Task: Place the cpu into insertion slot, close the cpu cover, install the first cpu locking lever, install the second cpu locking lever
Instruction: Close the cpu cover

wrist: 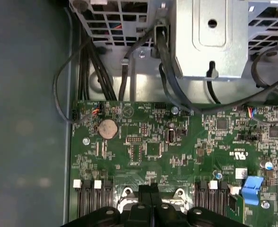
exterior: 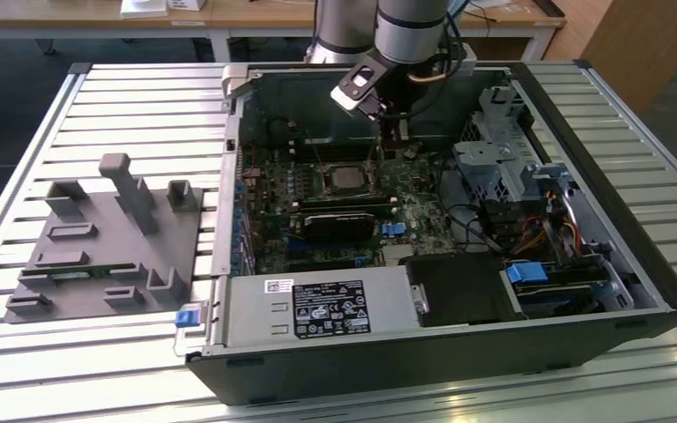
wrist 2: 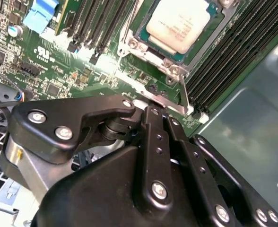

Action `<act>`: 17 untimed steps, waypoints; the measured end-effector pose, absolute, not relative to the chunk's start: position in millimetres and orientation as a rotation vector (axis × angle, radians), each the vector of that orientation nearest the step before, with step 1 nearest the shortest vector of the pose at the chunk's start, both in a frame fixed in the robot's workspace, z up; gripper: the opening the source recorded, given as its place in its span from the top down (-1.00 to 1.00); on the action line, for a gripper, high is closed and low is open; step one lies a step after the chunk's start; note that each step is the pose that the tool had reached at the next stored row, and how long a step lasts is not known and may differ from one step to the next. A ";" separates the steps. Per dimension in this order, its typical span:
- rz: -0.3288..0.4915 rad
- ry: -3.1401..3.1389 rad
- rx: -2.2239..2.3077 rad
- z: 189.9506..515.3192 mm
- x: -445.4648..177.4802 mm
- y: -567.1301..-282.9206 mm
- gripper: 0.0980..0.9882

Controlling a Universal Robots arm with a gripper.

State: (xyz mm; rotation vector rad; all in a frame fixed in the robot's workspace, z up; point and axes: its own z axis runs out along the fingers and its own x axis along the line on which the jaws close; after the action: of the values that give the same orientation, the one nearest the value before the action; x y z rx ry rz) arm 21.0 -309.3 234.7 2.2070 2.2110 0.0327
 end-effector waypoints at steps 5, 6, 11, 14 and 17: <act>0.033 2.211 2.207 233.2 15.1 -309.3 0.98; 0.033 2.211 2.207 232.9 13.7 -309.3 0.98; 0.033 2.211 2.207 230.5 6.3 -309.3 0.98; 0.033 2.211 2.207 227.9 -0.4 -309.3 0.98; 0.033 2.211 2.207 223.6 -5.3 -309.3 0.98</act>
State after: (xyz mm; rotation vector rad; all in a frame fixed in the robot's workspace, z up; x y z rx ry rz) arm -5.3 -309.3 223.6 2.2070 2.2110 0.0327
